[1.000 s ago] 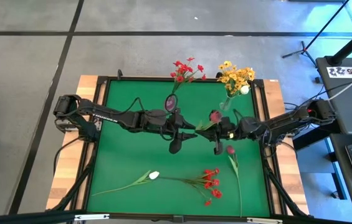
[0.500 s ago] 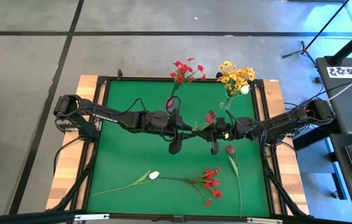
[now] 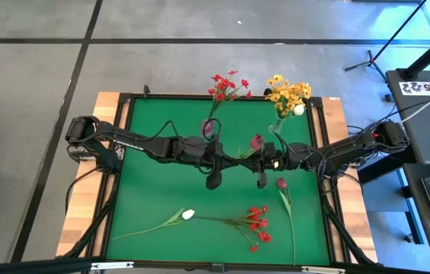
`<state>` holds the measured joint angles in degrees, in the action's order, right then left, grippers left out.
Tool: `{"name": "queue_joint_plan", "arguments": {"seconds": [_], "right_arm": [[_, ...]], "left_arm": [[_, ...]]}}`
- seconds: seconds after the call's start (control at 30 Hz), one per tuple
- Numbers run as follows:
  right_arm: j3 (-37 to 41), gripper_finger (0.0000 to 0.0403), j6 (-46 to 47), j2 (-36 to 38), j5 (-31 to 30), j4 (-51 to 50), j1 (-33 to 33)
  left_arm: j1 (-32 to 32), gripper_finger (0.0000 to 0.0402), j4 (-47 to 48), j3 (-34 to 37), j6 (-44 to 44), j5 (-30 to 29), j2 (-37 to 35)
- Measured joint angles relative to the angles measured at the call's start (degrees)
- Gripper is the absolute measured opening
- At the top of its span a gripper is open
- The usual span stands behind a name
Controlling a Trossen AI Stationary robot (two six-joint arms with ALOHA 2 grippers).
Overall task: Sort flowers into vase by color
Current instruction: Put the top pink flower into the pink vase
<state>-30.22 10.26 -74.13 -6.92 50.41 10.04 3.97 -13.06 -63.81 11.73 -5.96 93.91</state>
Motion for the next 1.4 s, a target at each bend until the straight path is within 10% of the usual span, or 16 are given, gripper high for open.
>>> {"name": "queue_joint_plan", "arguments": {"seconds": [0.2,0.73,1.17,1.4], "right_arm": [[0.0,0.0033,0.07,0.0,1.13,-0.02,-0.02],[0.07,0.0288,0.09,11.46,3.04,-12.28,0.17],[0.0,0.0281,1.27,23.35,-5.77,-32.37,6.26],[0.07,0.0266,1.43,24.03,-13.47,-37.72,11.35]], "left_arm": [[0.0,0.0004,-0.07,0.0,0.11,-0.32,0.0],[-1.66,0.0001,-0.93,0.0,-2.24,-4.15,-4.06],[-5.6,0.0,-0.34,0.24,-8.92,-6.48,-9.99],[-10.03,0.0,-14.82,12.35,-6.31,-0.98,-13.1]]}}
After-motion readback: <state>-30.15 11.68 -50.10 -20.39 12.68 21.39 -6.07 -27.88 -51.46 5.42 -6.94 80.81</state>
